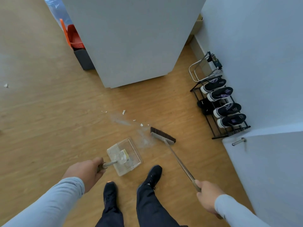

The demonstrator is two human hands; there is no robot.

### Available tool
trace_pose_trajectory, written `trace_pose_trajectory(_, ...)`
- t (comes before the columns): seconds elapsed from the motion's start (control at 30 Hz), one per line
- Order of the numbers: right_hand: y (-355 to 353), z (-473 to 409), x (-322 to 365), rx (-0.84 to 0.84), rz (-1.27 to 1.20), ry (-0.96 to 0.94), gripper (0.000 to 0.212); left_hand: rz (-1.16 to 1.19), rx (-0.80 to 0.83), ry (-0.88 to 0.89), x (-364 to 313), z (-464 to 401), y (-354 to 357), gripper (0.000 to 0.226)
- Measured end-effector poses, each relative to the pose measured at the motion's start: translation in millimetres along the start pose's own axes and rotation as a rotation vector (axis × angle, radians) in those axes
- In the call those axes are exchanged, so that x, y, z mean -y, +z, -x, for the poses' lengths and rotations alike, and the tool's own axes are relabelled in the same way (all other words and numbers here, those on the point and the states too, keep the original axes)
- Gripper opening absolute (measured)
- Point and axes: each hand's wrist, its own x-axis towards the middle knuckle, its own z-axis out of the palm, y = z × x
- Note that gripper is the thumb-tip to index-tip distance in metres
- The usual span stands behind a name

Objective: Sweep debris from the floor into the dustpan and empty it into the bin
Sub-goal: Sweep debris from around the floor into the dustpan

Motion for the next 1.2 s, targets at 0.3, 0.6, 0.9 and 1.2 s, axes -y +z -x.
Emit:
trace_pose_trajectory(0.3,19,82,-38,-0.141,-0.35,-0.015,0.049,0.004,-0.02,0.068,9,-9,2,0.02)
trace_pose_trajectory(0.6,59,30,69,-0.13,-0.28,0.02,0.056,-0.032,-0.054,0.11,8,1,15,0.018)
trace_pose_trajectory(0.9,143,64,74,0.067,-0.22,-0.066,0.062,-0.047,-0.068,0.098,2,-1,12,0.022)
trace_pose_trajectory(1.2,75,116,-28,0.127,-0.549,-0.07,0.06,-0.045,-0.073,0.103,4,3,14,0.019)
